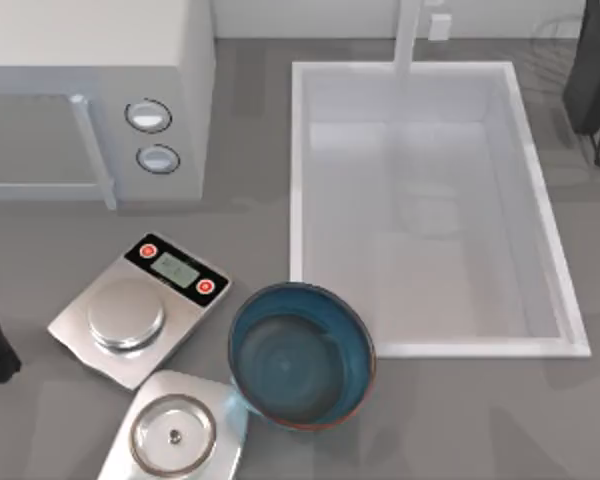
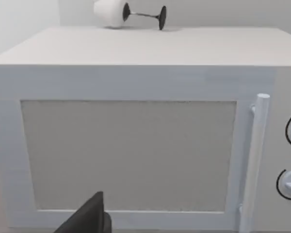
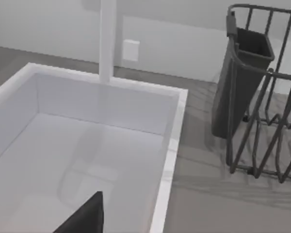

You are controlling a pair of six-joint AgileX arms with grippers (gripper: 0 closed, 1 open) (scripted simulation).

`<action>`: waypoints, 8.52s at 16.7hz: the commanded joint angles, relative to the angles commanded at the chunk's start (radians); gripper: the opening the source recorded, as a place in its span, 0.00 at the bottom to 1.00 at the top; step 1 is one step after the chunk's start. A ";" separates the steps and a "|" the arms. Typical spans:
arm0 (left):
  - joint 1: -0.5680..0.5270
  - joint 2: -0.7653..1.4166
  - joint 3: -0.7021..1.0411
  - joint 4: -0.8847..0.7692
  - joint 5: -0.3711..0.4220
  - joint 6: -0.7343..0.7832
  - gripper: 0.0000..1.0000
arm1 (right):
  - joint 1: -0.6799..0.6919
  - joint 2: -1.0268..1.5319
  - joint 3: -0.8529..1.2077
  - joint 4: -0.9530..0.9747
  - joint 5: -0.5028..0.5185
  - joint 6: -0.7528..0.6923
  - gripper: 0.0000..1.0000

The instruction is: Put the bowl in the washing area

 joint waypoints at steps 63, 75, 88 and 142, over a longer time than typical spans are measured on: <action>0.000 0.000 0.000 0.000 0.000 0.000 1.00 | 0.583 1.872 1.277 -0.518 -0.107 -0.390 0.00; 0.000 0.000 0.000 0.000 0.000 0.000 1.00 | 0.586 1.859 1.441 -0.688 -0.109 -0.395 0.00; 0.000 0.000 0.000 0.000 0.000 0.000 1.00 | 0.577 1.797 1.774 -1.088 -0.109 -0.393 0.00; 0.000 0.000 0.000 0.000 0.000 0.000 1.00 | 0.536 1.926 0.467 1.632 0.742 0.119 0.00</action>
